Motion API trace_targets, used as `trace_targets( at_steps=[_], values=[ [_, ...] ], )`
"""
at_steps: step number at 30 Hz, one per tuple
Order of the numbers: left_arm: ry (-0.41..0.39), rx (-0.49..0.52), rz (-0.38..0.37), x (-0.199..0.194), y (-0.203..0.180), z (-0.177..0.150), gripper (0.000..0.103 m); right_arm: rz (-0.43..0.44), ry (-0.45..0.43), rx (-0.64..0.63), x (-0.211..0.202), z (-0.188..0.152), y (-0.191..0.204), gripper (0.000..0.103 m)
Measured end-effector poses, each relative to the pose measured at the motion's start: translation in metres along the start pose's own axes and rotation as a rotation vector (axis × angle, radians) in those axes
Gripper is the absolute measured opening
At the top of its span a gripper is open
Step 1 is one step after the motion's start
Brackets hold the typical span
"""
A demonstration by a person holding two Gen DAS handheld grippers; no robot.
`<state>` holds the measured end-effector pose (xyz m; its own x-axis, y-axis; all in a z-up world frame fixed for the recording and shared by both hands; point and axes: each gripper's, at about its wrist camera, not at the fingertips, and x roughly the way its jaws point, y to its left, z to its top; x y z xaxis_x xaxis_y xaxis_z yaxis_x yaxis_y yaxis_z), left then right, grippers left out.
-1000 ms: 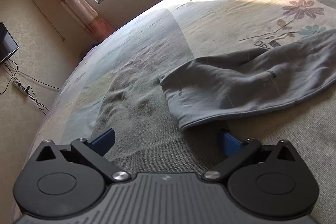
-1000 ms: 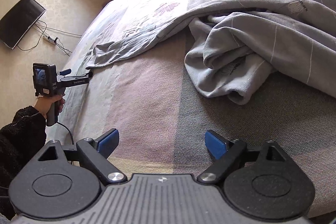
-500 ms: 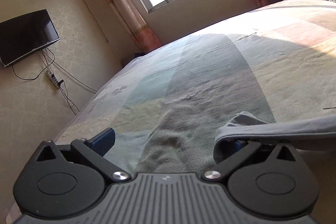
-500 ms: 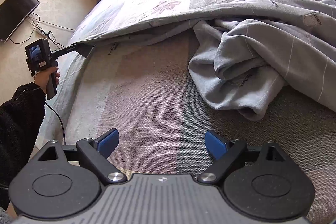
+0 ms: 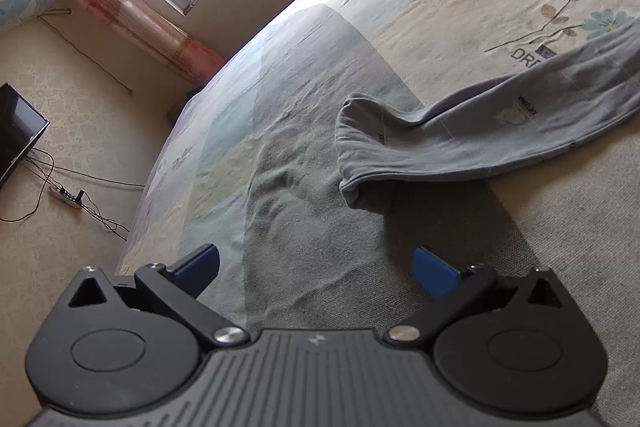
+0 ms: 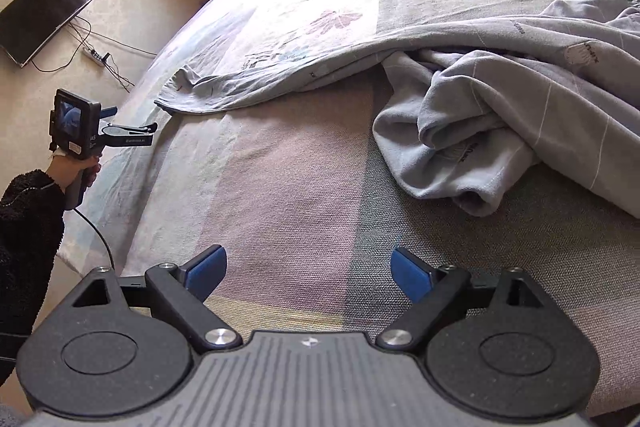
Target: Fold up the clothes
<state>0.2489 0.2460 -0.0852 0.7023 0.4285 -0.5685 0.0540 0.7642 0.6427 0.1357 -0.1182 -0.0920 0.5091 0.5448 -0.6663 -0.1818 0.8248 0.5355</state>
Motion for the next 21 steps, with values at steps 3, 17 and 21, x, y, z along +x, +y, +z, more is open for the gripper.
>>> trace_targets(
  at_steps=[3,17,21],
  values=[
    [-0.01,-0.022,-0.074,-0.031,-0.007,0.004,0.103,0.012,-0.037,-0.016,-0.016,-0.005,0.002,0.092],
    [-0.183,-0.026,-0.541,-0.183,-0.13,0.059,0.103,-0.109,-0.18,-0.112,-0.073,-0.029,-0.016,0.062],
    [-0.197,0.007,-0.602,-0.205,-0.177,0.051,0.103,-0.181,-0.175,-0.151,-0.064,-0.034,-0.024,0.05]
  ],
)
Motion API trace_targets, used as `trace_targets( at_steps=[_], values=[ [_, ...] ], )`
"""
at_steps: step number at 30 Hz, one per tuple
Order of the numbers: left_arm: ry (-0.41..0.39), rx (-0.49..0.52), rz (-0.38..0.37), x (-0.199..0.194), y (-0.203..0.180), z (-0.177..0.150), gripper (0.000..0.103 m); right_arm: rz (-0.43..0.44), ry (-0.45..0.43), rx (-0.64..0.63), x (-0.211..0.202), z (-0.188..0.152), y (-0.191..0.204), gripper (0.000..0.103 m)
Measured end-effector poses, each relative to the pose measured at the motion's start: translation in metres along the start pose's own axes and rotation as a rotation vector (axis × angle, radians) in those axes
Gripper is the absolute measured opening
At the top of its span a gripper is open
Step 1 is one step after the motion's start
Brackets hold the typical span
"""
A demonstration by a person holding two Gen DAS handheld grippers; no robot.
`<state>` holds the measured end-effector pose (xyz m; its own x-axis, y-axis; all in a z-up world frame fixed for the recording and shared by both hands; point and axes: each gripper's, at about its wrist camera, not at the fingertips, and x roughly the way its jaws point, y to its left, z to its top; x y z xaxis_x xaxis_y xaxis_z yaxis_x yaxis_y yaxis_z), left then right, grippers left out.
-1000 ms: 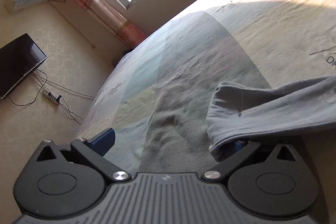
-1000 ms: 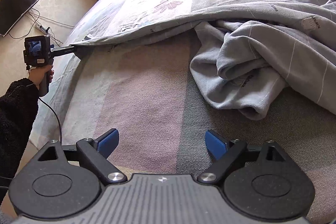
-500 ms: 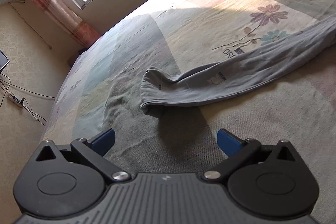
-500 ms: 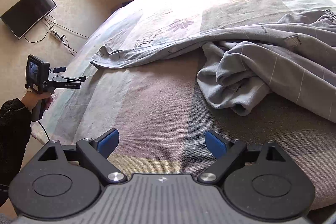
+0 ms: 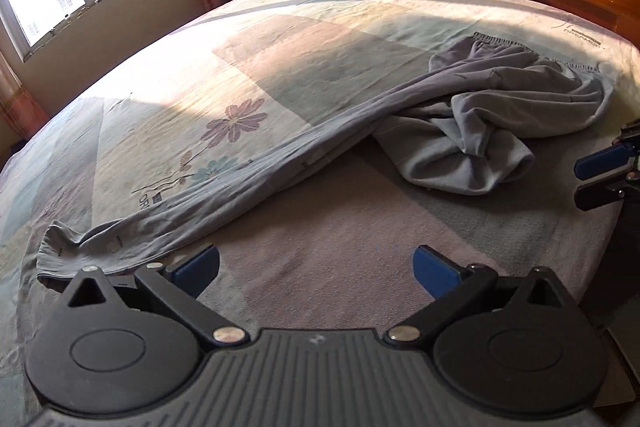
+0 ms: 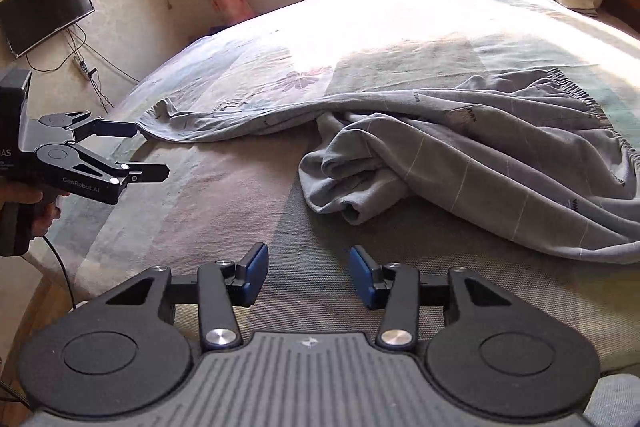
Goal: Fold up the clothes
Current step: 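Grasp the bunched sweatpants fabric with the right tool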
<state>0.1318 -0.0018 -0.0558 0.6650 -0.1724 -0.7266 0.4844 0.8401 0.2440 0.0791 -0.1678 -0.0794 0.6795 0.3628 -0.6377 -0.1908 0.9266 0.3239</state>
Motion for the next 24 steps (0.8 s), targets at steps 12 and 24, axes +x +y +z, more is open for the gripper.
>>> trace_targets(
  at_steps=[12,24],
  values=[
    [0.025,-0.12,0.02,0.005,-0.043,-0.031,0.103,-0.242,-0.027,-0.315,0.055,0.018,0.013,0.051],
    [-0.013,-0.178,0.003,-0.005,-0.034,-0.036,0.103,-0.157,0.072,-0.344,0.057,0.017,0.024,0.013]
  ],
)
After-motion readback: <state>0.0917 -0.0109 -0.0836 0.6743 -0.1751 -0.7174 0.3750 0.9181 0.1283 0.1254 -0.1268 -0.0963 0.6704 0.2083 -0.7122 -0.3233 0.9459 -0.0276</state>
